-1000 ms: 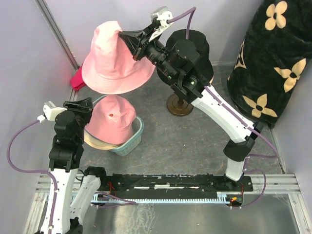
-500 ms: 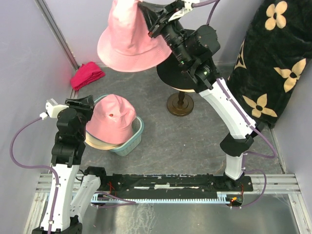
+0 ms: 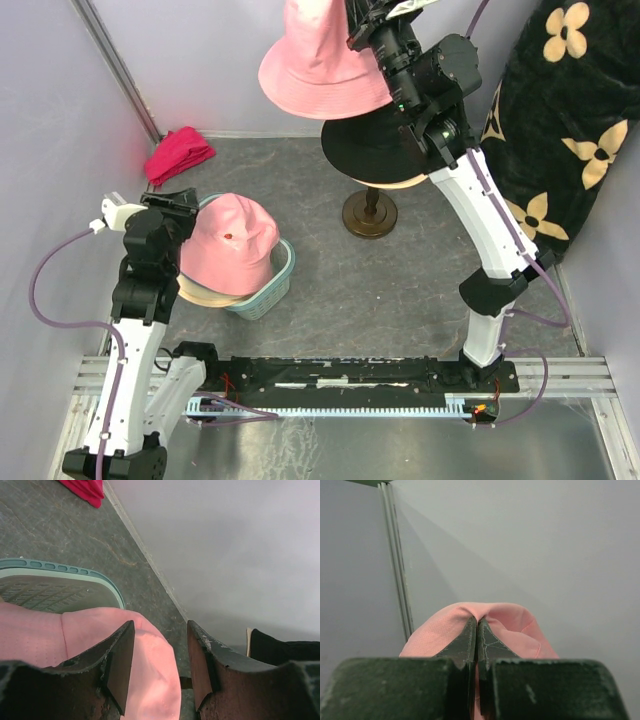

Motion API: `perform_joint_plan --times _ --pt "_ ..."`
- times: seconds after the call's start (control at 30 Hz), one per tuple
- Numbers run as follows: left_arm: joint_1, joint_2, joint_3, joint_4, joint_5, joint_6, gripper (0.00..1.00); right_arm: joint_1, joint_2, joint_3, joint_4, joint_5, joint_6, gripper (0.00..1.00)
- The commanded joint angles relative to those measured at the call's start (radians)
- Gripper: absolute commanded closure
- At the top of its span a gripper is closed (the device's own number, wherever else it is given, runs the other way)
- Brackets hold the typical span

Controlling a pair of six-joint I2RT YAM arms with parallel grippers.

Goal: Stack the hats
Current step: Stack the hat on the hat.

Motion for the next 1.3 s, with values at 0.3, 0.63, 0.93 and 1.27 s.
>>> perform_joint_plan --times 0.3,0.63,0.93,1.27 --pt "0.005 0.1 0.151 0.089 -0.024 0.044 0.45 -0.108 -0.158 -0.166 0.045 0.049 0.009 0.99" --pt "0.004 0.168 0.247 0.135 -0.006 0.072 0.44 -0.127 -0.229 -0.271 0.037 0.049 0.041 0.99" --pt "-0.018 0.255 0.321 0.209 0.05 0.102 0.43 -0.15 -0.273 -0.394 0.068 0.051 0.081 0.99" --pt "-0.105 0.399 0.453 0.273 0.103 0.152 0.44 -0.188 -0.272 -0.446 0.084 0.05 0.127 0.99"
